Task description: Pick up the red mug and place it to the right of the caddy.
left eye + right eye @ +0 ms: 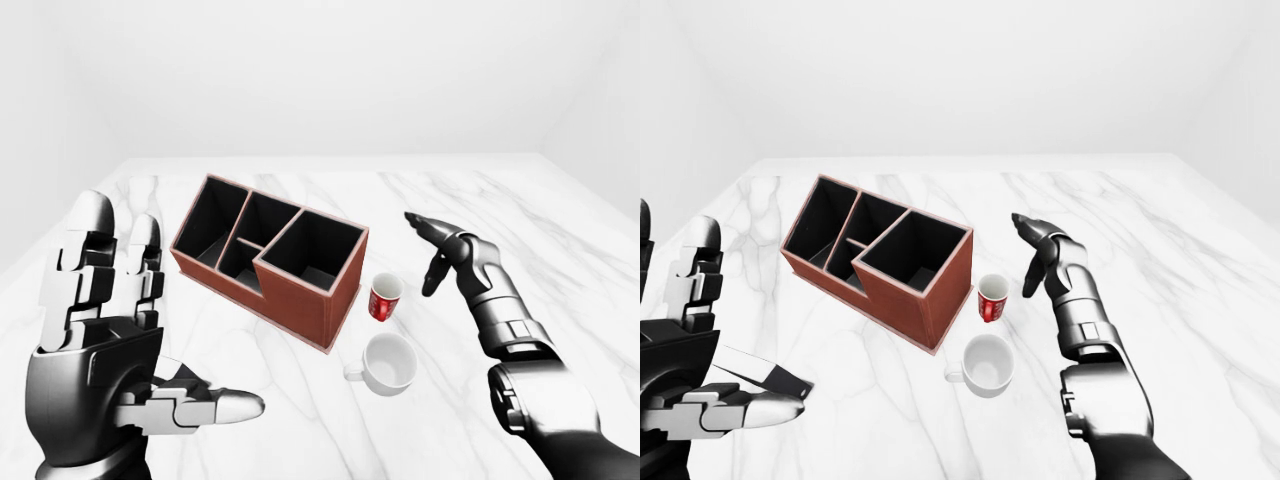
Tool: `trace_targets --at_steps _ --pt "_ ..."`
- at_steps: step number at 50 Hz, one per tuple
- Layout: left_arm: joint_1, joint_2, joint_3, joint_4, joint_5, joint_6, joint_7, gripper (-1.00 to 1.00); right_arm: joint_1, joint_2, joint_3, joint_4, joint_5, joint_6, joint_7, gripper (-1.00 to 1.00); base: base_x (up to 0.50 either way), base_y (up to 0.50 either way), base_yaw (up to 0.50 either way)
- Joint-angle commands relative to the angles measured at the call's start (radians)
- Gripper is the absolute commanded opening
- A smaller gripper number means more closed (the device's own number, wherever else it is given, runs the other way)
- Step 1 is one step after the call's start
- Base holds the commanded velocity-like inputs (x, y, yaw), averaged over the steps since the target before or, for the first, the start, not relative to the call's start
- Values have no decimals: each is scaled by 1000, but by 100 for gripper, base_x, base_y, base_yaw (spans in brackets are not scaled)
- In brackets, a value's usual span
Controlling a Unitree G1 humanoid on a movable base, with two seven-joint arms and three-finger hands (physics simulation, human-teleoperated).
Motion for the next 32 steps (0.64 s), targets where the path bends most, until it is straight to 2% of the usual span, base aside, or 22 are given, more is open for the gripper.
trace_targets --at_steps 1,7,10,18,22,25,28,32 --pt "2 12 6 0 -16 0 11 100 -35 -82 -53 -184 -19 0 168 100 0 0 0" --pt "-1 14 -1 0 -15 0 15 100 -26 -109 -92 -311 -2 0 231 100 0 0 0" --pt "3 7 -13 0 -2 0 10 100 34 -119 -115 -467 8 0 231 100 0 0 0" --pt "16 22 -12 0 -21 0 19 100 165 -121 -189 -748 85 0 231 100 0 0 0" --pt "16 32 -7 0 -34 0 27 100 233 -143 -227 -910 117 0 231 100 0 0 0" --pt "11 24 -31 0 -10 0 27 100 289 -152 -258 -1017 146 0 231 100 0 0 0" --pt "30 30 -66 0 13 0 32 100 351 -133 -300 -1123 208 0 231 100 0 0 0" --pt "36 48 -60 0 -7 0 46 100 404 -99 -335 -1244 285 0 231 100 0 0 0"
